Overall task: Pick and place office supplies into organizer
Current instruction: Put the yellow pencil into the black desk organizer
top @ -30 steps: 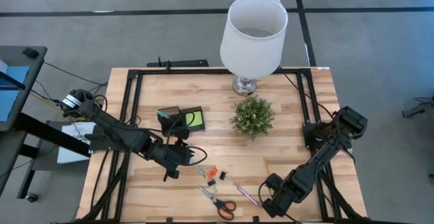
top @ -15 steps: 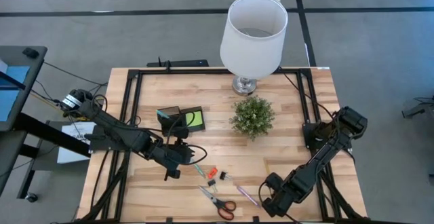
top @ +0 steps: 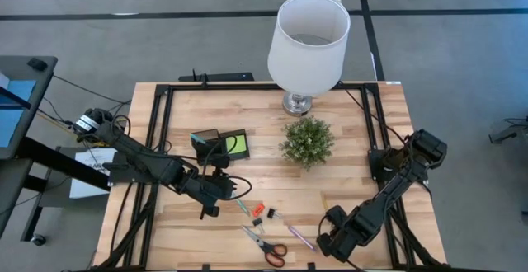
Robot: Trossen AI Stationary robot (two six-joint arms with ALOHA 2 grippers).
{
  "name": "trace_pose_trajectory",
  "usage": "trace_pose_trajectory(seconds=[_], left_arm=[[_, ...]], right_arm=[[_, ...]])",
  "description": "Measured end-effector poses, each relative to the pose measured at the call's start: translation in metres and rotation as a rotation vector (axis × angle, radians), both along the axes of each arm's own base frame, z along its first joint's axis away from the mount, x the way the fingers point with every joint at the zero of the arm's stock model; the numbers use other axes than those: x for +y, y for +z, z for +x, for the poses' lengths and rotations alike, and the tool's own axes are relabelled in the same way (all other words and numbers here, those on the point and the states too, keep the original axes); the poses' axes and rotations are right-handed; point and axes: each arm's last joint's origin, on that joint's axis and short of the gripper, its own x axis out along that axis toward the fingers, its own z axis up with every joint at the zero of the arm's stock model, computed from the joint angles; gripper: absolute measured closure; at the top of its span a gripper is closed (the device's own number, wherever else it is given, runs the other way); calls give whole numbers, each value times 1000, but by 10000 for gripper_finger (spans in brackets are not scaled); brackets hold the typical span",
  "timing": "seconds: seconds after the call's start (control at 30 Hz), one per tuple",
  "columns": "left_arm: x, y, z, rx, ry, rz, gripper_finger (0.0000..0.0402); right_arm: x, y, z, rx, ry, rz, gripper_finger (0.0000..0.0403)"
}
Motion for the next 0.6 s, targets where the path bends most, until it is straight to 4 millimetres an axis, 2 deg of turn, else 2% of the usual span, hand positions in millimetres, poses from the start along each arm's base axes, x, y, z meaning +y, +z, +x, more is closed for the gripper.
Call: trace_pose_trajectory(seconds=[0.27, 0.6], left_arm=[[0, 0, 0, 0, -1, 0, 357], [0, 0, 0, 0, -1, -1, 356]], right_arm=[[5, -1, -8, 34, -179, -13, 364], [6, 0, 2, 3, -240, 47, 336]])
